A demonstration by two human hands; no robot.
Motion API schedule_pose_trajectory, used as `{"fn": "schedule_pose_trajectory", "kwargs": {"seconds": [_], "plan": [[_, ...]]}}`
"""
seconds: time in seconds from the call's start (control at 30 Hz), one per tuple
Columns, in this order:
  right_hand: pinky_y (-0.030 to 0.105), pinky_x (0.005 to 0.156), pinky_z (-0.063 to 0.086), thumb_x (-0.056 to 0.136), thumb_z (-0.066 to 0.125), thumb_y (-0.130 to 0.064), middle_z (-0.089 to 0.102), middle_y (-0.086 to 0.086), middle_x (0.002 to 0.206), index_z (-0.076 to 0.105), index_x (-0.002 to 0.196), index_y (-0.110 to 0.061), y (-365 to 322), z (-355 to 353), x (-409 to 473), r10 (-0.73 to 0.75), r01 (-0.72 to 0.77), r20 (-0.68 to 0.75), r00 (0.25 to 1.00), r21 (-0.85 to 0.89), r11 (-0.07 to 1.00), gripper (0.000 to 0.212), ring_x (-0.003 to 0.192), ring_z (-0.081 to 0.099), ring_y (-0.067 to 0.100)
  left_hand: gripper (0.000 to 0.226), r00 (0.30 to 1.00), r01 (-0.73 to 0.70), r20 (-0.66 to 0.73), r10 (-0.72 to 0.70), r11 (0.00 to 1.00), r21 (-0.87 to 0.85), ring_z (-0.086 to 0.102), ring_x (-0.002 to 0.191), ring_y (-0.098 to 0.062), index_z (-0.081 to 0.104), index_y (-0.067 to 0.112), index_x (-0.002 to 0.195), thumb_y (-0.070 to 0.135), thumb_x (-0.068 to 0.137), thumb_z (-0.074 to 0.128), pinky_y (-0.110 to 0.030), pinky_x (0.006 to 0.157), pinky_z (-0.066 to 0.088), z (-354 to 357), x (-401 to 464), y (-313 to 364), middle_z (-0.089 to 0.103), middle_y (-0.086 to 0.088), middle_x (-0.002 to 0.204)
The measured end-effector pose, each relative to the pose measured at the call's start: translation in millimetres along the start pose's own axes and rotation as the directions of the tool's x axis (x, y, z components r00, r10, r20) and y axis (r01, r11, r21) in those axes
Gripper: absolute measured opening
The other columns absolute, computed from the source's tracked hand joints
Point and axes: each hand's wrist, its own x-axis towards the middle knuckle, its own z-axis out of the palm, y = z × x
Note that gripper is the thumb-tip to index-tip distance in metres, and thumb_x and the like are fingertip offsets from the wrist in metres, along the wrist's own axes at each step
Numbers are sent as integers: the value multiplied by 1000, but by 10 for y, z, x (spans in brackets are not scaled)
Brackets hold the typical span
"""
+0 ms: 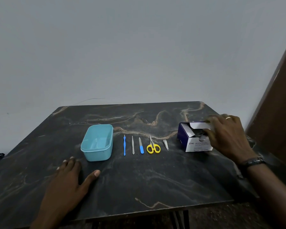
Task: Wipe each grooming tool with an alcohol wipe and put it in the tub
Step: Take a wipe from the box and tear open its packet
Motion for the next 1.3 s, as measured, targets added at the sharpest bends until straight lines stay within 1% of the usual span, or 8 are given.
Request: {"fn": "schedule_pose_trajectory", "kwargs": {"seconds": [0.17, 0.3, 0.5, 0.6, 0.77, 0.93, 1.17, 1.3], "plan": [[42, 65, 38, 77, 70, -12, 58, 16, 92, 60, 77, -6, -57, 74, 101, 113, -115, -86, 990, -22, 993, 12, 77, 52, 36, 88, 1000, -9, 2, 9, 1000, 3, 27, 144, -28, 51, 13, 128, 78, 75, 26, -43, 117, 26, 6, 1, -8, 35, -13, 153], [42, 71, 42, 78, 76, -25, 61, 11, 93, 71, 82, -13, -66, 134, 191, 157, -155, 66, 985, -44, 987, 14, 85, 58, 35, 89, 1000, -8, 8, 8, 1000, 0, 25, 145, -28, 49, 12, 131, 78, 76, 26, -43, 118, 25, 1, 6, -11, 34, -13, 154], [41, 86, 41, 83, 63, -32, 61, 2, 112, 73, 101, -29, -150, 130, 331, 117, -59, 344, 932, -173, 983, 20, 108, 55, 28, 87, 1000, -14, 6, 14, 1000, -6, 26, 145, -29, 52, 12, 125, 78, 75, 27, -44, 118, 25, 11, 24, -43, 36, -13, 152], [41, 90, 41, 82, 62, -28, 64, 2, 112, 68, 103, -23, -212, 83, 417, 124, -36, 493, 861, -184, 982, 22, 113, 53, 27, 88, 1000, -6, 4, 6, 1000, -3, 24, 146, -28, 49, 12, 132, 77, 76, 27, -42, 118, 24, 17, 18, -20, 33, -13, 154], [43, 98, 37, 81, 62, -20, 64, 5, 113, 63, 107, -22, -275, 79, 521, 121, 40, 602, 789, -246, 968, 27, 115, 51, 29, 88, 1000, -12, 3, 12, 1000, -12, 24, 145, -28, 49, 14, 130, 78, 74, 24, -42, 118, 24, 0, 5, 8, 32, -12, 154], [42, 93, 42, 79, 61, -15, 59, 6, 116, 63, 103, -20, -331, 116, 510, 55, 140, 616, 785, -264, 954, 24, 114, 50, 31, 91, 1000, -6, -4, 6, 1000, -24, 23, 146, -27, 50, 14, 129, 80, 72, 21, -41, 118, 24, -9, 2, -8, 32, -12, 155], [37, 87, 46, 78, 58, -14, 66, 5, 110, 67, 104, -18, -265, 177, 435, 26, 123, 519, 854, -250, 960, 27, 105, 58, 29, 91, 1000, -13, -4, 13, 1000, -25, 24, 145, -27, 51, 15, 127, 80, 72, 20, -42, 118, 25, -10, -3, -14, 33, -12, 154], [35, 75, 45, 73, 62, -17, 71, 7, 100, 74, 98, -20, -223, 136, 410, 26, 89, 428, 904, -248, 965, 28, 94, 62, 32, 91, 1000, -9, 0, 9, 1000, -30, 23, 146, -26, 50, 15, 129, 80, 72, 20, -41, 118, 24, -19, -1, -10, 32, -12, 155]]}}
